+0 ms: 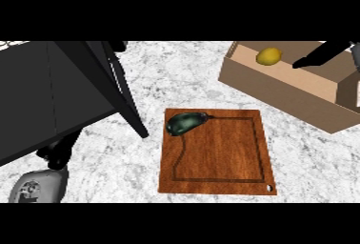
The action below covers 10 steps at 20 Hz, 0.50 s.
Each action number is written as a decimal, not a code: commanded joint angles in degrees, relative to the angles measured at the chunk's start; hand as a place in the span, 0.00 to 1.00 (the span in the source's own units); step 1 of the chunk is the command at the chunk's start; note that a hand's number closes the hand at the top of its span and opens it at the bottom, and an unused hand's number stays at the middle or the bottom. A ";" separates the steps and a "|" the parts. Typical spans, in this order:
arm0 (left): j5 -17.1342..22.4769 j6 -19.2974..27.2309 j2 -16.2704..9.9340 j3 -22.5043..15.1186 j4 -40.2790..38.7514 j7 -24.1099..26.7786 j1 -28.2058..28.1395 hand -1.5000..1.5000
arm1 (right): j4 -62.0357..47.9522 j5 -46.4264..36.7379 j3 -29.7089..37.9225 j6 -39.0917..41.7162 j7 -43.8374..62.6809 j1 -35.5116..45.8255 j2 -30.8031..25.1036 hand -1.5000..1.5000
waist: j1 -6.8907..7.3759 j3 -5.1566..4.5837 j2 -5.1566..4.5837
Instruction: Pick the lemon from the cutting board and place it in the cardboard box
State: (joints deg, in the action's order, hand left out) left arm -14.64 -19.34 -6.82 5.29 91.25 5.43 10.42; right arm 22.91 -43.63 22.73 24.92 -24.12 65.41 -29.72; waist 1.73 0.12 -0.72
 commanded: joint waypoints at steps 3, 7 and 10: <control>-0.04 0.44 -0.05 0.30 -0.54 -0.92 2.44 0.50 | -6.53 16.05 17.63 -0.67 5.70 2.74 0.30 0.00 | -0.10 0.06 -0.35; -0.38 1.23 0.45 0.16 -0.76 -0.81 3.38 0.50 | -9.58 19.24 21.58 0.55 10.26 3.07 -6.80 0.00 | 0.07 0.01 -0.48; -1.07 1.62 0.61 -0.28 -2.13 0.57 3.68 0.50 | -10.16 19.59 22.23 -1.19 6.78 -0.61 -8.50 0.00 | 0.83 0.07 -1.07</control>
